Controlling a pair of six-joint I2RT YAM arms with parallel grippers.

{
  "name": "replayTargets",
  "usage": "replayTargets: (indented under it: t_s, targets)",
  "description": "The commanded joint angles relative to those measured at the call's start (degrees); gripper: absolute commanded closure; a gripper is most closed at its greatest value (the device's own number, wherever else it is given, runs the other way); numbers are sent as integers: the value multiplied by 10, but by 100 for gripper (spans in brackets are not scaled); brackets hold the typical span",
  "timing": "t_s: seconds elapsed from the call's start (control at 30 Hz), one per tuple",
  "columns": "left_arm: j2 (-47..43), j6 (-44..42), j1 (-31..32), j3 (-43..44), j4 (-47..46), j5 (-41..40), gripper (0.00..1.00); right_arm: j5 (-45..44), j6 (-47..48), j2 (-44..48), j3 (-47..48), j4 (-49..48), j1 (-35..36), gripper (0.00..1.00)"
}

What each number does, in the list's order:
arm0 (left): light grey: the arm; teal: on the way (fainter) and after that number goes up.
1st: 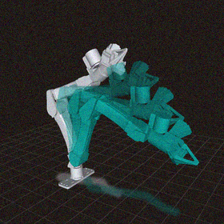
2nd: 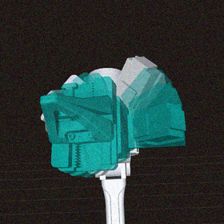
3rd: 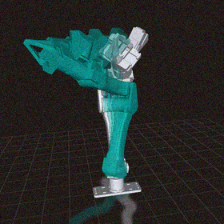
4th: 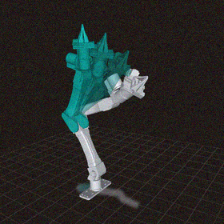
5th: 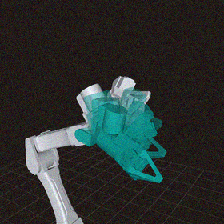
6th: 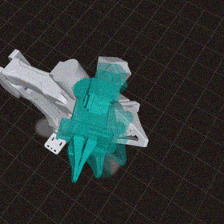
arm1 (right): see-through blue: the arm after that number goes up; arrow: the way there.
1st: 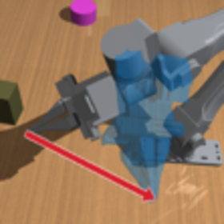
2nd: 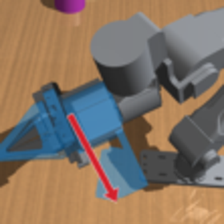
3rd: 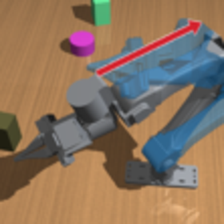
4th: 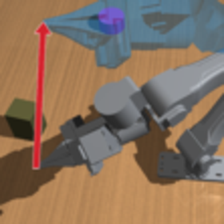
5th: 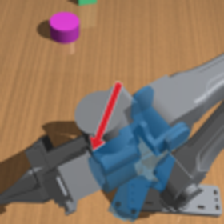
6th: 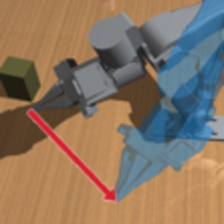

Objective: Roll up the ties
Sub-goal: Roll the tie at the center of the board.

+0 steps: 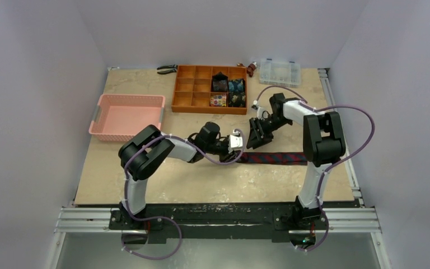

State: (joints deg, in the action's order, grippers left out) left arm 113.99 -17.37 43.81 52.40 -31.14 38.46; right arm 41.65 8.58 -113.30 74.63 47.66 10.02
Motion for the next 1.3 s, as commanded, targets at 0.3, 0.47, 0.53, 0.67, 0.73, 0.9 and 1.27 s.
replayTargets:
  t_s: [0.3, 0.47, 0.53, 0.67, 0.73, 0.9, 1.27]
  targets:
    - [-4, -270, 25, -14, 237, -134, 95, 71, 8, 17, -67, 29, -23, 62]
    - [-11, -158, 0, 15, 272, -76, 96, -4, 11, 1, -65, -4, -26, 76]
    - [-20, -117, -12, 17, 265, -32, 96, -33, 1, -9, -61, -27, -25, 79]
    - [-60, -35, -27, 1, 192, 33, 96, -70, -10, -30, -64, -47, -26, 81]
    - [-81, -1, -32, -1, 155, 52, 95, -86, -6, -39, -68, -49, -26, 81]
    - [-114, 64, -36, 13, 99, 77, 93, -112, -3, -55, -70, -54, -26, 81]
    - [-99, -103, 1, 19, 305, -71, 91, -126, 4, -78, -29, -40, -26, 82]
